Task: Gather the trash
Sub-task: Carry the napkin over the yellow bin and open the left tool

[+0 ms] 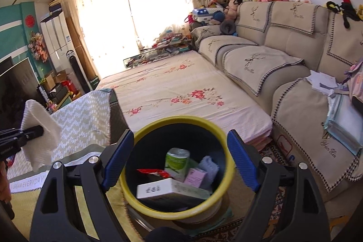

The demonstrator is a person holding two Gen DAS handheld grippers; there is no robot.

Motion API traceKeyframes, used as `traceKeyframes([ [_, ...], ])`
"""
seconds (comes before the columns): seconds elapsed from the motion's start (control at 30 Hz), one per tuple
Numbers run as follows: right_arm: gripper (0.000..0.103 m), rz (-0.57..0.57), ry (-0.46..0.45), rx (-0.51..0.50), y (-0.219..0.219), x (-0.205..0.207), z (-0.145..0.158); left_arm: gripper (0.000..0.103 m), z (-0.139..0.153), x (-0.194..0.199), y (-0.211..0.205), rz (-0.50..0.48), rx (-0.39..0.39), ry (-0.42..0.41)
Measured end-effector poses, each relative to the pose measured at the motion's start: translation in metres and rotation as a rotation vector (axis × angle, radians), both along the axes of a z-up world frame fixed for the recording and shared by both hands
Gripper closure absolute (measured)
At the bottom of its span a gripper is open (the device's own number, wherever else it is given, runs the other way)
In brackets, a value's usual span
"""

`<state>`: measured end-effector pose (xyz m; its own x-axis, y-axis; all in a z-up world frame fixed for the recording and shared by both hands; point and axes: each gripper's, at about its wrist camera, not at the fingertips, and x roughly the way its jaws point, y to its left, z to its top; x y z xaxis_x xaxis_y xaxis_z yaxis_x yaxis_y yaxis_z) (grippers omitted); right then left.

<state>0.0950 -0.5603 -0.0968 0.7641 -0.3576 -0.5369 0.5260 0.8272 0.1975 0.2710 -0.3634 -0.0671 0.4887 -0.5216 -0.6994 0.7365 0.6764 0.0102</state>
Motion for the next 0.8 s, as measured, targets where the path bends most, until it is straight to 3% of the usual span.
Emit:
traceKeyframes([
  [0.2, 0.022, -0.071, -0.010, 0.001, -0.027, -0.036, 0.004, 0.094, -0.014, -0.043, -0.106, -0.180, 0.040, 0.038],
  [0.27, 0.021, -0.087, -0.010, 0.005, -0.033, -0.044, 0.003, 0.092, -0.024, -0.052, -0.133, -0.199, 0.053, 0.060],
  [0.3, 0.020, -0.091, -0.007, 0.009, -0.036, -0.046, 0.002, 0.085, -0.028, -0.053, -0.145, -0.207, 0.064, 0.066],
  [0.33, 0.020, -0.094, -0.003, 0.013, -0.039, -0.047, 0.001, 0.065, -0.033, -0.051, -0.152, -0.205, 0.075, 0.072],
  [0.4, 0.020, -0.091, 0.003, 0.017, -0.041, -0.048, 0.000, 0.037, -0.041, -0.037, -0.159, -0.164, 0.084, 0.085],
  [0.5, 0.019, -0.067, 0.019, -0.005, -0.035, -0.047, 0.001, 0.035, -0.044, -0.029, -0.148, -0.127, 0.074, 0.106],
  [0.6, 0.015, -0.002, 0.049, -0.013, -0.021, -0.046, 0.000, 0.023, -0.031, -0.031, -0.102, -0.073, 0.033, 0.097],
  [0.7, 0.009, 0.104, 0.035, -0.008, 0.003, -0.046, 0.004, 0.008, -0.009, -0.060, -0.043, 0.012, -0.003, -0.016],
  [0.8, 0.007, 0.195, 0.000, -0.023, 0.031, -0.049, 0.016, 0.005, 0.014, -0.096, 0.024, 0.108, -0.024, -0.136],
])
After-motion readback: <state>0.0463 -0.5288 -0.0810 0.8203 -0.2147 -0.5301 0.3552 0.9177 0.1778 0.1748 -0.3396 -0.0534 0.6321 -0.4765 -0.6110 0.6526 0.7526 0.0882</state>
